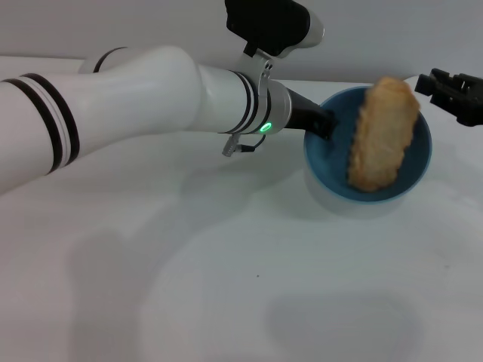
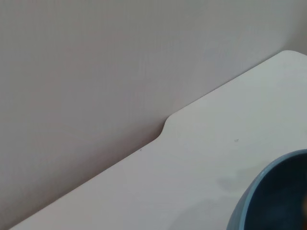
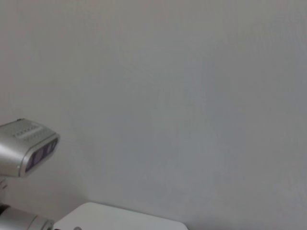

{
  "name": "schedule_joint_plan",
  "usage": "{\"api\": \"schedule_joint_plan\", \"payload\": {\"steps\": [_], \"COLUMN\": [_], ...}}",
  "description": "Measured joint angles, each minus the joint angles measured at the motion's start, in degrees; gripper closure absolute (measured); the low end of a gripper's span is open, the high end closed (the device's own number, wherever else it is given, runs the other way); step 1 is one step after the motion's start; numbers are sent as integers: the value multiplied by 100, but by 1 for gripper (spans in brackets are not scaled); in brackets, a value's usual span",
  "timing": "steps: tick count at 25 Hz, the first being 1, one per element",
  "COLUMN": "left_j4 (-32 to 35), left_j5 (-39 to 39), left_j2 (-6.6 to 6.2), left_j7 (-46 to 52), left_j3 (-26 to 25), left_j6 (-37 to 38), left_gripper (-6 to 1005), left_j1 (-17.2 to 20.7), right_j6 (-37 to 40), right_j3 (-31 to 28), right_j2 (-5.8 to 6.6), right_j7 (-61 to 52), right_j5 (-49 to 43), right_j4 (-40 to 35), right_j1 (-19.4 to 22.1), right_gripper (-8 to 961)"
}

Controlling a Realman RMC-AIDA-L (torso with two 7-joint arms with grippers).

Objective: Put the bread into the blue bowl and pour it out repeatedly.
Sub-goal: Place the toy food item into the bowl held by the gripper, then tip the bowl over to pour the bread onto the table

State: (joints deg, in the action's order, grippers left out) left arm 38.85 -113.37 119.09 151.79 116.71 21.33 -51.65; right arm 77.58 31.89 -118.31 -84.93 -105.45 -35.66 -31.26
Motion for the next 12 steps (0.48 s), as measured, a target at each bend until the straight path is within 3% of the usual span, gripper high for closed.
{"api": "schedule_joint_plan", "payload": {"steps": [5, 8, 10, 12], "left_j4": [-4, -49, -122, -231], "left_j5": [-1, -6, -14, -15], "left_j2": [0, -4, -15, -26], "left_j7": [0, -17, -31, -29], "left_j3": [7, 87, 128, 124], "left_j6": [-77, -302, -462, -563], "left_gripper": [1000, 1001, 1001, 1001], "left_j1": [1, 12, 15, -4], "right_j6": [110, 133, 133, 147], "right_j3": [-19, -52, -59, -75], "right_j2": [-13, 4, 9, 12], "right_j7": [2, 4, 4, 3], "right_j5": [240, 1072, 1298, 1623], "right_j4": [-24, -182, -266, -455], "right_j1": [145, 495, 611, 844], "right_gripper": [702, 640, 462, 460]}}
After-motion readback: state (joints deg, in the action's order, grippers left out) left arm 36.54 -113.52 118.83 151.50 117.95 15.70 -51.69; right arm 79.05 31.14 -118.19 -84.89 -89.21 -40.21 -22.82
